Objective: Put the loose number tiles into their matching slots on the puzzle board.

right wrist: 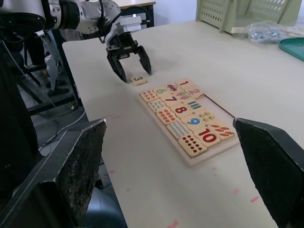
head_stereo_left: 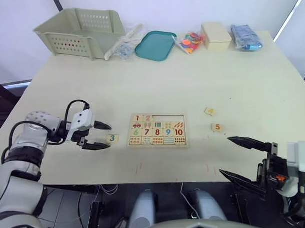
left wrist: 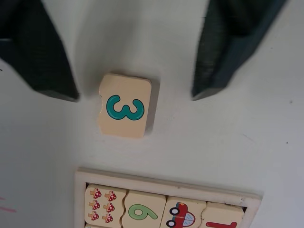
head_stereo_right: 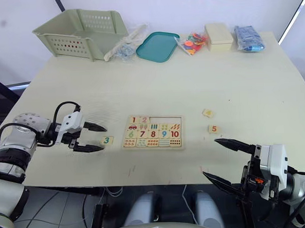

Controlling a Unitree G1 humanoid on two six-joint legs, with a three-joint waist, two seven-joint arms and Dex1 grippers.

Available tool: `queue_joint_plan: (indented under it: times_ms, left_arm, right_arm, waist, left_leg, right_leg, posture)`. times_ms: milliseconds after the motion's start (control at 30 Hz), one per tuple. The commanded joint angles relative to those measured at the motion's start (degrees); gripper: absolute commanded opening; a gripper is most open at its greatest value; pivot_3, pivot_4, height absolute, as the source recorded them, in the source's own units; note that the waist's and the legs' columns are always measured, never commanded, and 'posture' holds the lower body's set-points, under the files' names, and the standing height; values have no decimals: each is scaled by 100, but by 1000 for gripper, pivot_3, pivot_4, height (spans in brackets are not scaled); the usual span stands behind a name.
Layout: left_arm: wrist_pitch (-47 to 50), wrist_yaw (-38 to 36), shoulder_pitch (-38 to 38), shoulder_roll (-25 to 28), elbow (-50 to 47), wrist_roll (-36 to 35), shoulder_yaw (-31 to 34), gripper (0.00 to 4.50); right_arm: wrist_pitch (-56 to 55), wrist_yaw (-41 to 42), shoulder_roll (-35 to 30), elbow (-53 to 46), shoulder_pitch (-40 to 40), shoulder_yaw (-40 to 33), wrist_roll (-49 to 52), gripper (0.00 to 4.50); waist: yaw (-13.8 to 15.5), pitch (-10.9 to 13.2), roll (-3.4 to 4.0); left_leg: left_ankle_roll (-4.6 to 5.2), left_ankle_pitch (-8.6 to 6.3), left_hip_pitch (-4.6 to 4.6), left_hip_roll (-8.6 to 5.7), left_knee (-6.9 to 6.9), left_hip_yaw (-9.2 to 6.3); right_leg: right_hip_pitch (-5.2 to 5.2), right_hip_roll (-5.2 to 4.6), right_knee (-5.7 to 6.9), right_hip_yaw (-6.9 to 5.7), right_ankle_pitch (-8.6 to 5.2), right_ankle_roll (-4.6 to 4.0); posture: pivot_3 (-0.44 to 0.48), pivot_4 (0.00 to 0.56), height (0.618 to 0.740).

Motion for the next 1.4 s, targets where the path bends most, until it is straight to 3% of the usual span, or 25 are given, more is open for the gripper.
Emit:
queue_joint_plan:
  times_ms: [33,400,500,567,867,1000,1200,1400]
  left_arm:
    - [-94,-196,63,-4,96,13,65,2790]
    - [-140,-196,147,17,-4,-38,96,2790]
    - [-167,-196,174,20,-18,-38,87,1510]
    - [-185,-196,197,32,-43,-52,84,1003]
    - [561,-196,152,428,-1082,-146,599,976]
    - [1642,-195,-68,751,-2342,4,745,976]
    - [3340,-127,-727,741,-3803,395,593,976]
    - [5077,-4,-1683,258,-4941,1153,-110,976]
  right_arm:
    - [-112,-9,2,-228,42,-111,55,4500]
    - [-96,-17,-13,-192,21,-47,8,4500]
    - [-95,-14,-12,-188,13,-45,9,4500]
    - [-97,-13,-8,-193,20,-47,7,4500]
    - [-206,-114,127,-176,60,9,-209,4500]
    - [-273,-250,244,-230,40,97,-305,4500]
    - [-348,-448,362,-404,66,112,-326,4500]
    - [-357,-705,420,-622,51,155,-423,4500]
  waist:
    - [-3,0,0]
    - [-1,-1,1]
    - [-2,-1,1]
    - [-3,-1,1]
    - [1,0,0]
    - [11,0,0]
    - [-3,1,-1]
    - [9,1,-1]
  left_leg:
    - [0,0,0,0,0,0]
    - [0,0,2,0,0,0]
    - [0,0,2,0,0,0]
    - [0,0,2,0,0,0]
    - [0,0,0,1,1,-1]
    - [0,0,-3,1,1,-2]
    - [0,0,-3,0,2,-3]
    - [-1,0,-1,0,3,-3]
  right_leg:
    - [0,0,0,0,0,0]
    - [0,0,2,0,0,0]
    - [0,0,2,0,0,0]
    - [0,0,2,0,0,0]
    - [0,0,2,-1,0,0]
    - [0,0,1,-1,0,0]
    - [1,0,1,-2,-1,1]
    - [0,5,2,2,-1,1]
  posture:
    - [0,150,740]
    - [0,150,740]
    - [0,150,740]
    - [0,150,740]
    - [0,150,740]
    - [0,150,740]
    - [0,150,740]
    - [0,150,740]
